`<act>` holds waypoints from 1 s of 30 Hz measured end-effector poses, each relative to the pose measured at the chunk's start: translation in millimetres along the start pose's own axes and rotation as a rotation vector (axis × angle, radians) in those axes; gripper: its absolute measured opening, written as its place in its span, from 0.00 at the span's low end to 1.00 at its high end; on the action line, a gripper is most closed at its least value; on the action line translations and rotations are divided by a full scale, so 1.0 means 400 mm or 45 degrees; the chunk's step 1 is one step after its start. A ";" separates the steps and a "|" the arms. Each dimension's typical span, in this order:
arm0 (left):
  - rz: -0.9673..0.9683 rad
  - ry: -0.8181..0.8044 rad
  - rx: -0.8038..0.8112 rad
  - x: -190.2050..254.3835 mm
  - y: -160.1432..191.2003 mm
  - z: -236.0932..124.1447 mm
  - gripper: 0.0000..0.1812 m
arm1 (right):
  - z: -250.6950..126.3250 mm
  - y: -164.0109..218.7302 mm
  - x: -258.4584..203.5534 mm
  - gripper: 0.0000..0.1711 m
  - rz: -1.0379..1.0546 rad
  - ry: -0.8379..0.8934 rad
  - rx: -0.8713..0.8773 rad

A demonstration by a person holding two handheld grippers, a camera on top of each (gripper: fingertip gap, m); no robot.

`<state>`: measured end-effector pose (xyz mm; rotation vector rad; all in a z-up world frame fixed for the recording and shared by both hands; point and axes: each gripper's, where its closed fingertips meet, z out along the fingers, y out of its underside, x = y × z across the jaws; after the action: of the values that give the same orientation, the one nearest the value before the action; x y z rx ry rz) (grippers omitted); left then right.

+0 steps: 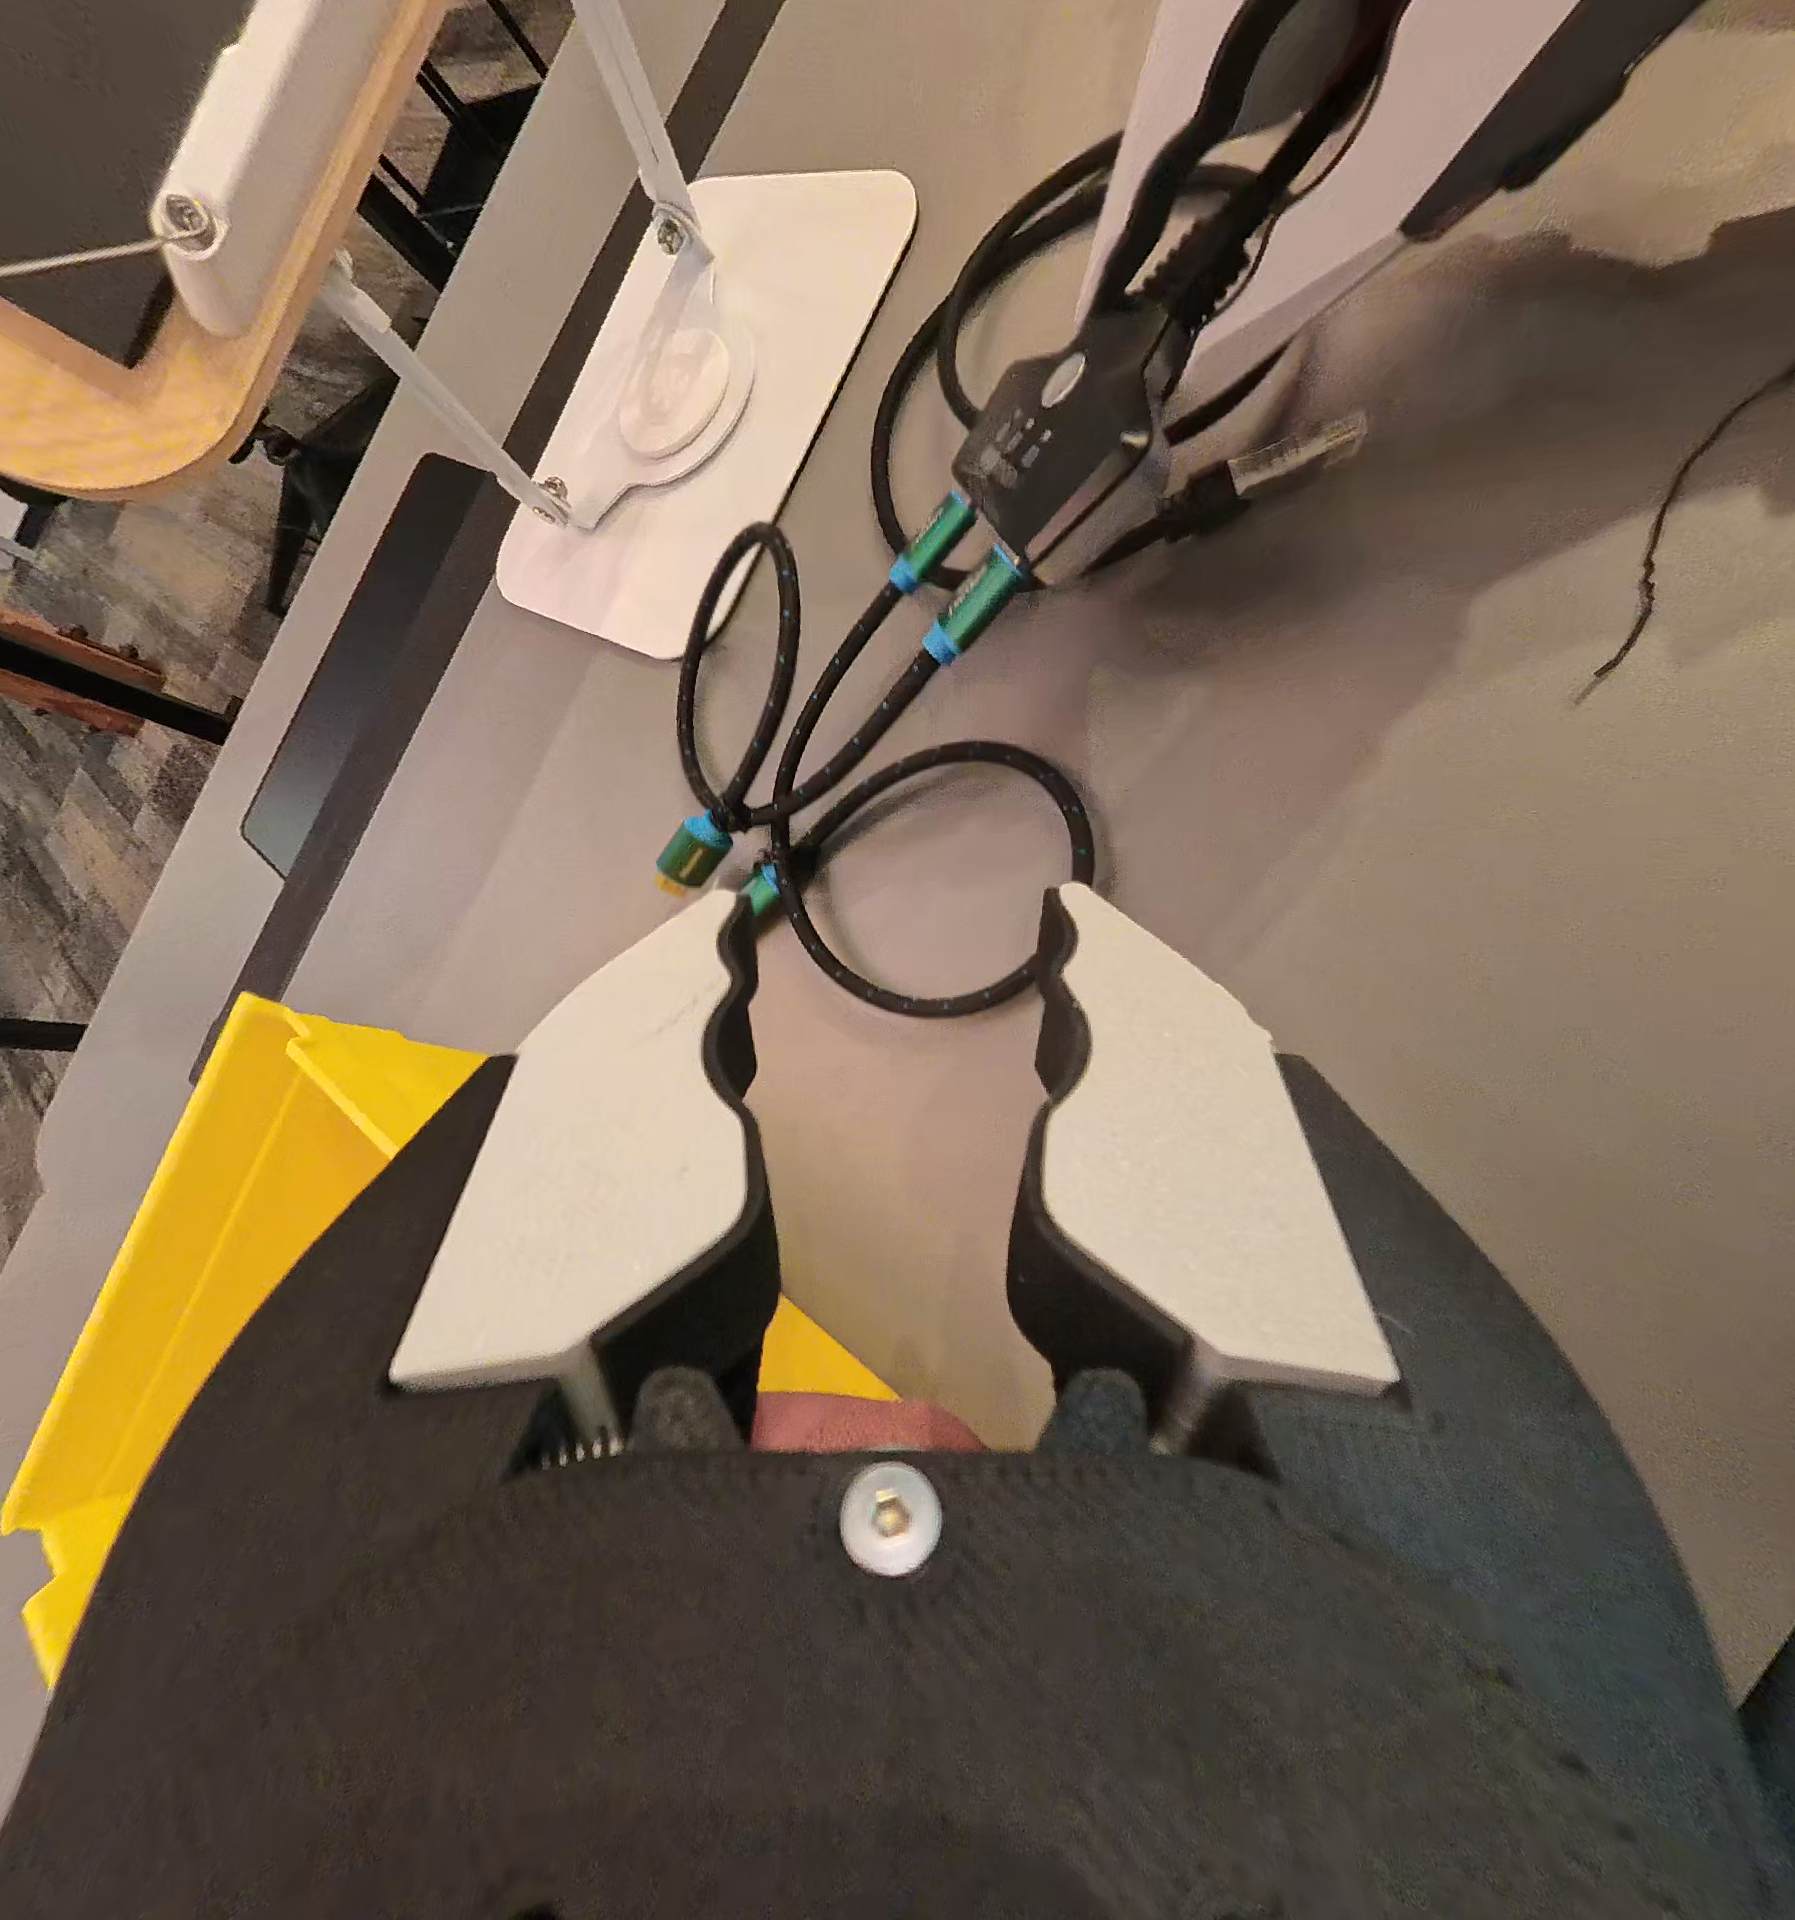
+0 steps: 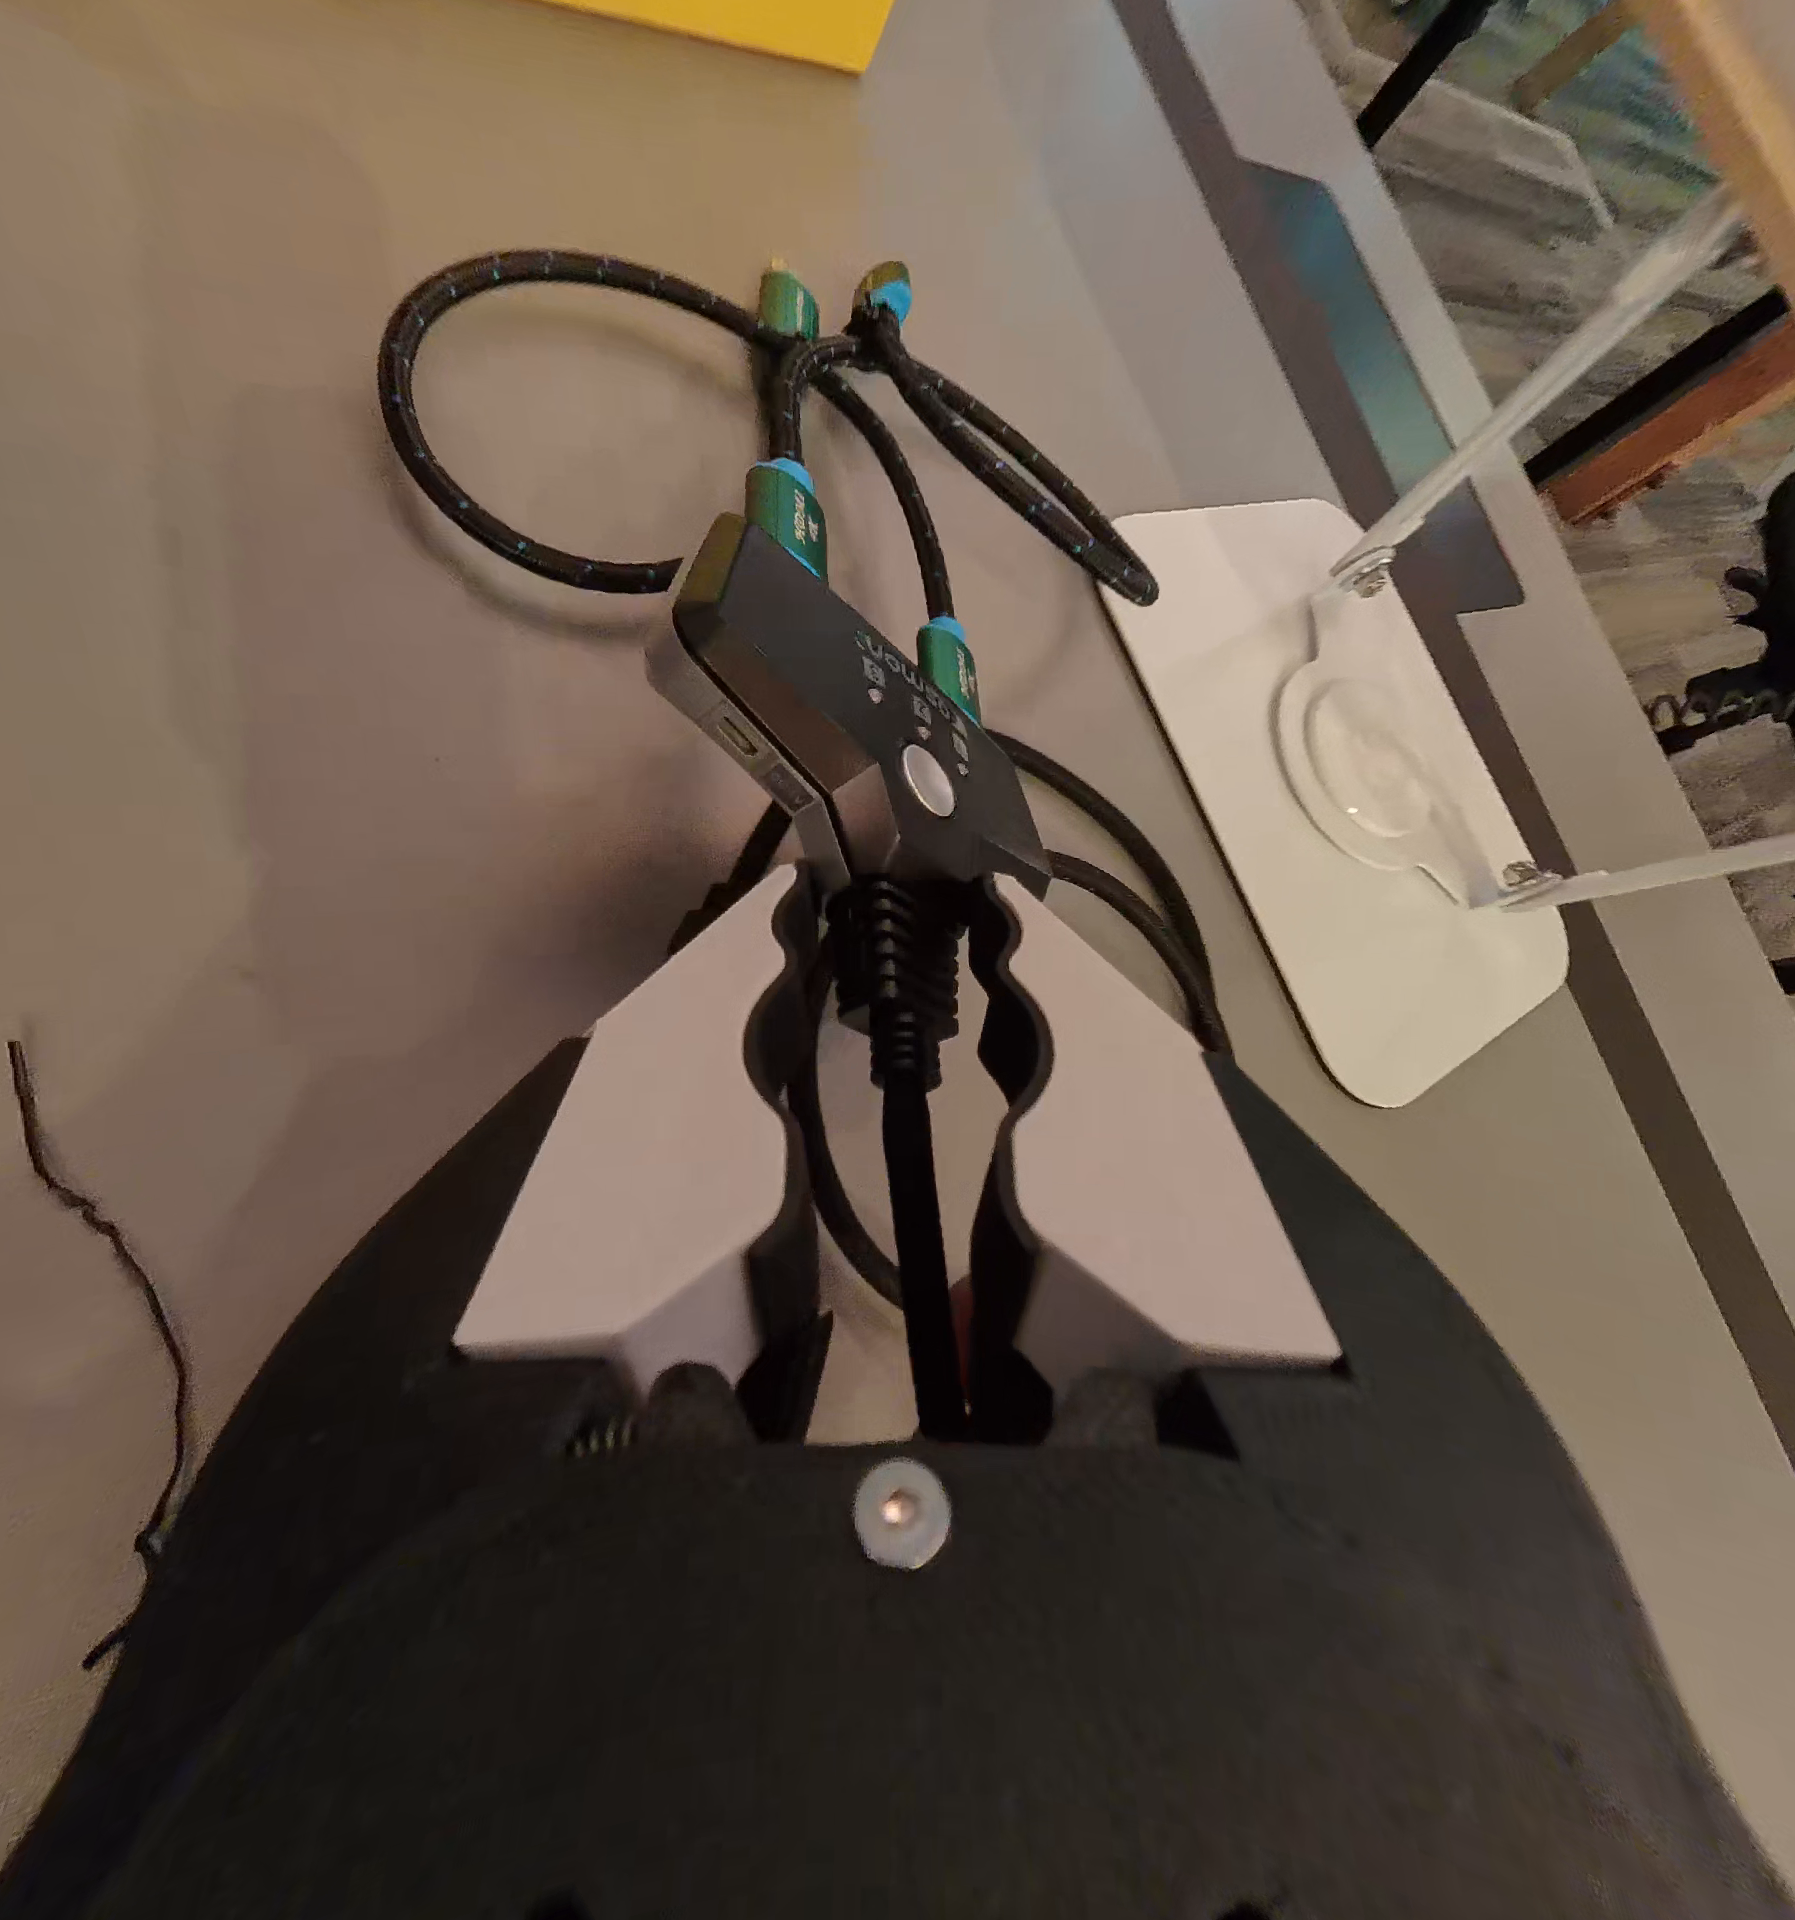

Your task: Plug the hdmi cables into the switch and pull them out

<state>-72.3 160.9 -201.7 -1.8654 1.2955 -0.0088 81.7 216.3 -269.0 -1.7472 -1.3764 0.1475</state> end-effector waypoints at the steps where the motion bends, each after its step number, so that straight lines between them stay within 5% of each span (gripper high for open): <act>1: -0.002 -0.003 0.002 -0.002 0.000 -0.002 0.28 | -0.006 -0.003 0.008 0.16 0.015 0.011 0.015; 14: -0.007 -0.022 0.010 -0.007 0.002 -0.008 0.28 | -0.140 -0.090 0.107 0.15 0.166 0.129 0.254; 30: 0.007 0.004 0.031 0.040 0.024 0.006 0.27 | -0.523 -0.314 0.314 0.16 -0.030 0.385 0.347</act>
<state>-71.3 149.1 -216.2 -1.8422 1.2975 -0.0244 157.4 204.3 -5.4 -1.4584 -1.1010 0.0513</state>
